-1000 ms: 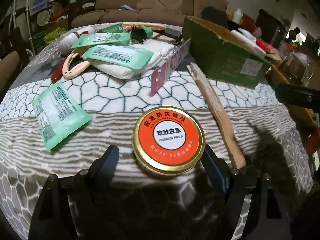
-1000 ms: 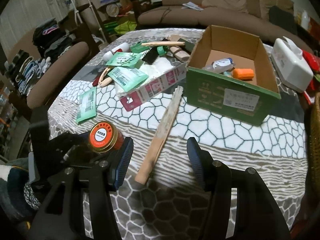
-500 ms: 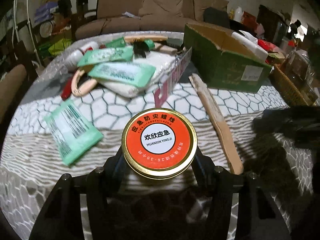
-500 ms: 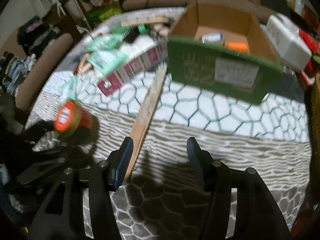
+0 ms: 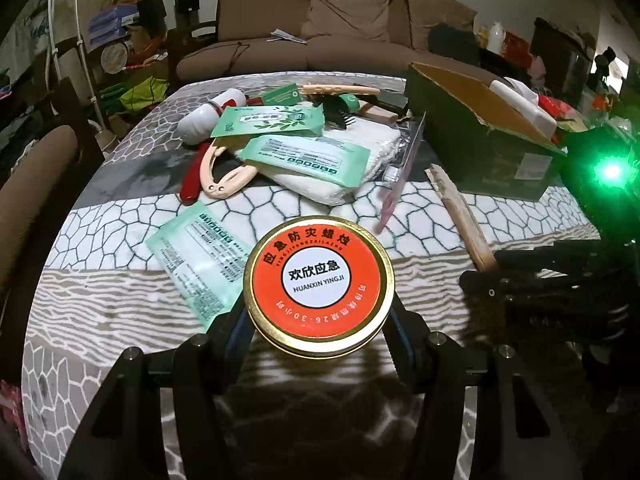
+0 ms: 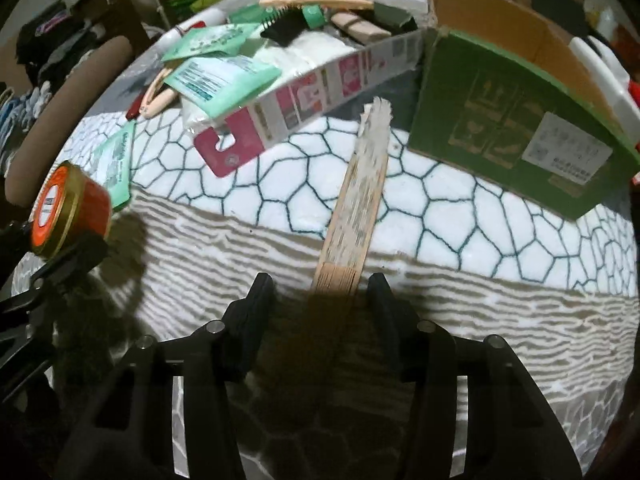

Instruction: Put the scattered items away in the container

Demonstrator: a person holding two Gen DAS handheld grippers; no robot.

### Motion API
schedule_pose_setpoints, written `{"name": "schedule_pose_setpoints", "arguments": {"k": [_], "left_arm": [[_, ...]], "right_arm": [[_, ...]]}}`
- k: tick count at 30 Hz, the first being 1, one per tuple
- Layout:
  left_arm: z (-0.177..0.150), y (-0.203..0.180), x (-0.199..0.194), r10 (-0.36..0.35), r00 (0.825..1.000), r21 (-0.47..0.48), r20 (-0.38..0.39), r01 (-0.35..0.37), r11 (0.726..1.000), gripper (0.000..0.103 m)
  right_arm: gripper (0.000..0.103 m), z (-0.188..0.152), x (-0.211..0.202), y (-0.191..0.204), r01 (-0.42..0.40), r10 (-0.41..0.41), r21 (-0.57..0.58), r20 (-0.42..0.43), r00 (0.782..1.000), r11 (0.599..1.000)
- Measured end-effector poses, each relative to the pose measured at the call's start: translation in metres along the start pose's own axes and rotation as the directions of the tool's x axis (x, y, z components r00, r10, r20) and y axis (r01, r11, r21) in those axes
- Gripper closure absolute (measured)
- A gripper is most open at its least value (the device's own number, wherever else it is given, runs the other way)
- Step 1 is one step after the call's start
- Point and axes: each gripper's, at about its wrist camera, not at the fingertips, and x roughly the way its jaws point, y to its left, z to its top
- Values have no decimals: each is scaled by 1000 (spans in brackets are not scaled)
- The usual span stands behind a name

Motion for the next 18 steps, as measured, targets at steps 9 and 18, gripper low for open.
{"name": "schedule_pose_setpoints", "arguments": {"k": [9, 18], "left_arm": [[6, 0, -7, -7, 1000, -9, 7, 8, 1000, 43], [17, -10, -10, 1, 1000, -9, 20, 0, 1000, 43]], "right_arm": [[82, -3, -8, -14, -6, 5, 41, 4, 1000, 999], [83, -7, -56, -15, -72, 72, -6, 139, 988, 997]]}}
